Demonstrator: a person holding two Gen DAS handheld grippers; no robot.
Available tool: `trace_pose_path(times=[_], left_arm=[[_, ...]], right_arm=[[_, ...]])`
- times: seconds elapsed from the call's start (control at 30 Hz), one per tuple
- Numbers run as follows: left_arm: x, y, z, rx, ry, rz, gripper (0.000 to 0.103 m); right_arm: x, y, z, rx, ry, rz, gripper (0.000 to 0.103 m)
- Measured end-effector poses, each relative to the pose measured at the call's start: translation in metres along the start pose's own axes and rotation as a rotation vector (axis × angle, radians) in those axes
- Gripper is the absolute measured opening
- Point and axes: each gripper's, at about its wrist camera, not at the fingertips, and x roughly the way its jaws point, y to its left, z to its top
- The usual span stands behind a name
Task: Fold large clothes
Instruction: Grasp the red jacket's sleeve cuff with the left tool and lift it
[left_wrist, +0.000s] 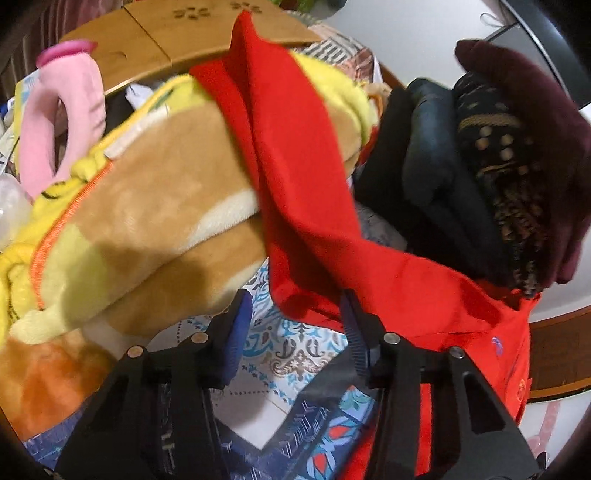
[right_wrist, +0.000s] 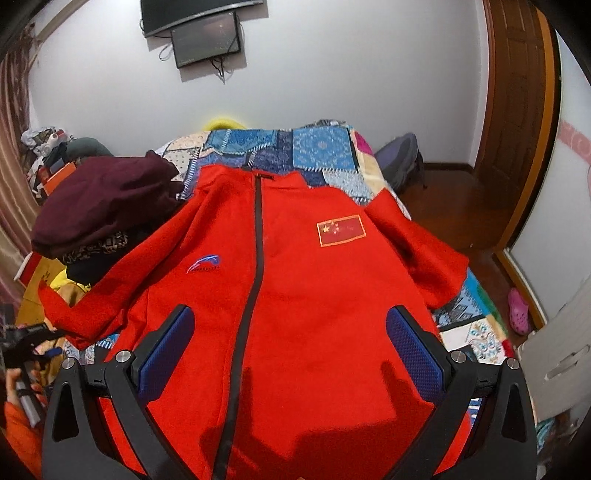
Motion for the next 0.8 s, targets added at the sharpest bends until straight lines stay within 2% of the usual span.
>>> trace_pose_path(times=[0.3,0.37,0.4,0.43,0.47,0.53,0.63,0.8], left_arm=[[0.028,-0.01,0.024,0.063,-0.081,0.151,0.042],[0.031,-0.015,0.028,0.087,-0.106,0.182,0.033],[0.032,-0.019,0.03,0.109,-0.12,0.198,0.024],[0.031,-0.024,0.03,0.138,-0.14,0.215,0.007],[0.031,-0.028,0.03,0.167,-0.155,0.234,0.002],[0.017,-0.038,0.021,0.226,-0.194,0.261,0.002],[-0.008,-0.059,0.013,0.325,-0.27,0.266,0.001],[-0.058,-0.09,0.003,0.385,-0.33,0.156,0.001]], right_arm=[[0.006,-0.003,0.001,0.024,0.029,-0.004,0.103],[0.007,-0.003,0.001,0.029,0.034,0.0,0.103],[0.007,-0.003,0.001,0.029,0.036,0.002,0.103],[0.006,-0.003,0.001,0.025,0.034,0.0,0.103],[0.005,-0.002,0.0,0.021,0.033,-0.003,0.103],[0.001,-0.002,0.0,0.012,0.027,-0.007,0.103],[-0.004,-0.002,0.001,-0.004,0.017,-0.02,0.103],[-0.012,0.004,0.001,-0.019,-0.005,-0.013,0.103]])
